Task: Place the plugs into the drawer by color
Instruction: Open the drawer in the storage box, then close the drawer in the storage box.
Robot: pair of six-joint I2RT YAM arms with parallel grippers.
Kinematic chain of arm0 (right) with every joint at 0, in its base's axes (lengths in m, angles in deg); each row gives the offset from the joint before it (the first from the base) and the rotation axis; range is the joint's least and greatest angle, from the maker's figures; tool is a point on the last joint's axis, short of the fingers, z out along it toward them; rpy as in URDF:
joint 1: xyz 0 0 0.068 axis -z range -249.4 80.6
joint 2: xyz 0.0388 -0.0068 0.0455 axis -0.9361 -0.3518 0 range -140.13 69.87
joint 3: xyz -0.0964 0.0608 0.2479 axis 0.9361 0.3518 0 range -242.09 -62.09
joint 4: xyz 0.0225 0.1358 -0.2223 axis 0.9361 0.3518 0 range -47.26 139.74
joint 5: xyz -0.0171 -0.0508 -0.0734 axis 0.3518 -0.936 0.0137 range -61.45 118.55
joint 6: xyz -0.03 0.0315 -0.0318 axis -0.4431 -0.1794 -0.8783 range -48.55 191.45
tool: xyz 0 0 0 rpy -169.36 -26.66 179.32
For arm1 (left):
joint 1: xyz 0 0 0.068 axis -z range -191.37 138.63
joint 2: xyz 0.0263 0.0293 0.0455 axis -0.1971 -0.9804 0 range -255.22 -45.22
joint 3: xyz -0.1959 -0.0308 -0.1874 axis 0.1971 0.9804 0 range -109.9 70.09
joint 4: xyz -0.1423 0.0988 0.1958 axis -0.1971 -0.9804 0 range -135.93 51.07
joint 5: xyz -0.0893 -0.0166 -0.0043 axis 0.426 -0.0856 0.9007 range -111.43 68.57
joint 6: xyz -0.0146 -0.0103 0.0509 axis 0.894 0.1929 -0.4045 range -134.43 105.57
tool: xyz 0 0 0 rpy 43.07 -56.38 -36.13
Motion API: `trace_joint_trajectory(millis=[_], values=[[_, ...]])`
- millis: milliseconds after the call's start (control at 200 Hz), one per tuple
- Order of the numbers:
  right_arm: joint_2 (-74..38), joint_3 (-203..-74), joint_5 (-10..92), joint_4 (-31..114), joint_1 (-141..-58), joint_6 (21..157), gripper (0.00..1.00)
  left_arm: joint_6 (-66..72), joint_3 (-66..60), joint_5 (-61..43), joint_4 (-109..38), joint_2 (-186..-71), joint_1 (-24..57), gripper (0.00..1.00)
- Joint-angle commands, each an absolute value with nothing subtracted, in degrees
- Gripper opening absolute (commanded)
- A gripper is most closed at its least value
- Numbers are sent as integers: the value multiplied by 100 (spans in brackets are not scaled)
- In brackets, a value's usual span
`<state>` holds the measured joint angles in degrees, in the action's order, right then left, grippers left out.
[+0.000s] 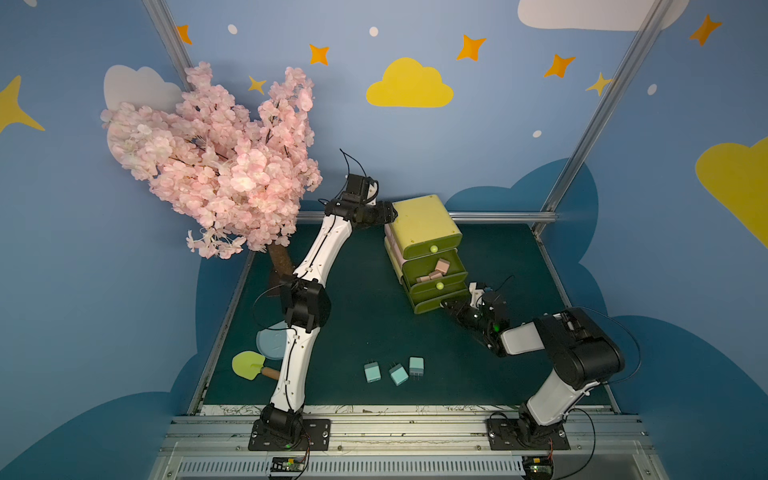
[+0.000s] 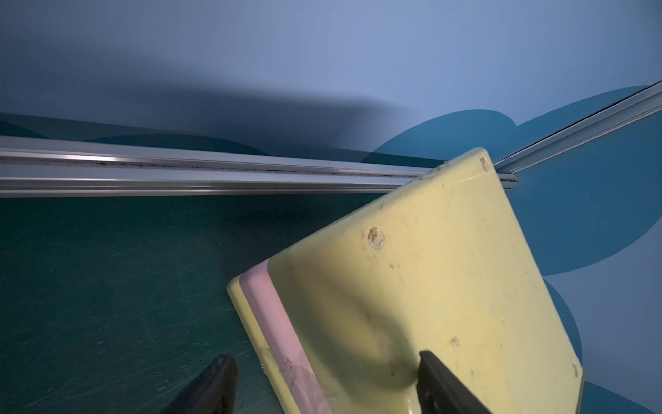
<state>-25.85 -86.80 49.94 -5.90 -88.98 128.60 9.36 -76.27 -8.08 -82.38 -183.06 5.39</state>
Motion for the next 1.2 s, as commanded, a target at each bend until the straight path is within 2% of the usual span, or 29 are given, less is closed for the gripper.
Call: trace_joint_trajectory(millis=[0, 95, 145, 215, 330, 426, 536, 631, 926, 1196], values=[[-2057, -8488, 4785, 159, -8927, 12419, 24, 878, -7466, -916, -8499, -18470, 536, 80], [-1820, -8379, 4748, 488, -8967, 12286, 26, 892, -7466, -897, -8465, -18483, 533, 80], [-1761, -8374, 4745, 592, -8993, 12229, 31, 896, -7463, -876, -8455, -18488, 533, 80], [-1708, -8440, 4777, 724, -9031, 12145, 45, 921, -7466, -850, -8455, -18505, 540, 80], [-1528, -8546, 4805, 1009, -9049, 11979, 53, 904, -7460, -855, -8469, -18497, 551, 80], [-917, -8629, 4536, 1717, -9059, 11632, 58, 888, -7442, -880, -8473, -18457, 559, 80], [-158, -8910, 4088, 2615, -9141, 10998, 56, 902, -7432, -869, -8455, -18451, 564, 80], [-20, -9294, 3850, 3020, -9207, 10525, 51, 906, -7433, -848, -8433, -18466, 587, 80], [-1126, -10505, 3903, 2989, -9247, 9702, 30, 899, -7424, -862, -8446, -18488, 595, 80], [-1820, -11076, 3573, 2963, -9461, 9304, 26, 895, -7413, -853, -8454, -18461, 600, 80]])
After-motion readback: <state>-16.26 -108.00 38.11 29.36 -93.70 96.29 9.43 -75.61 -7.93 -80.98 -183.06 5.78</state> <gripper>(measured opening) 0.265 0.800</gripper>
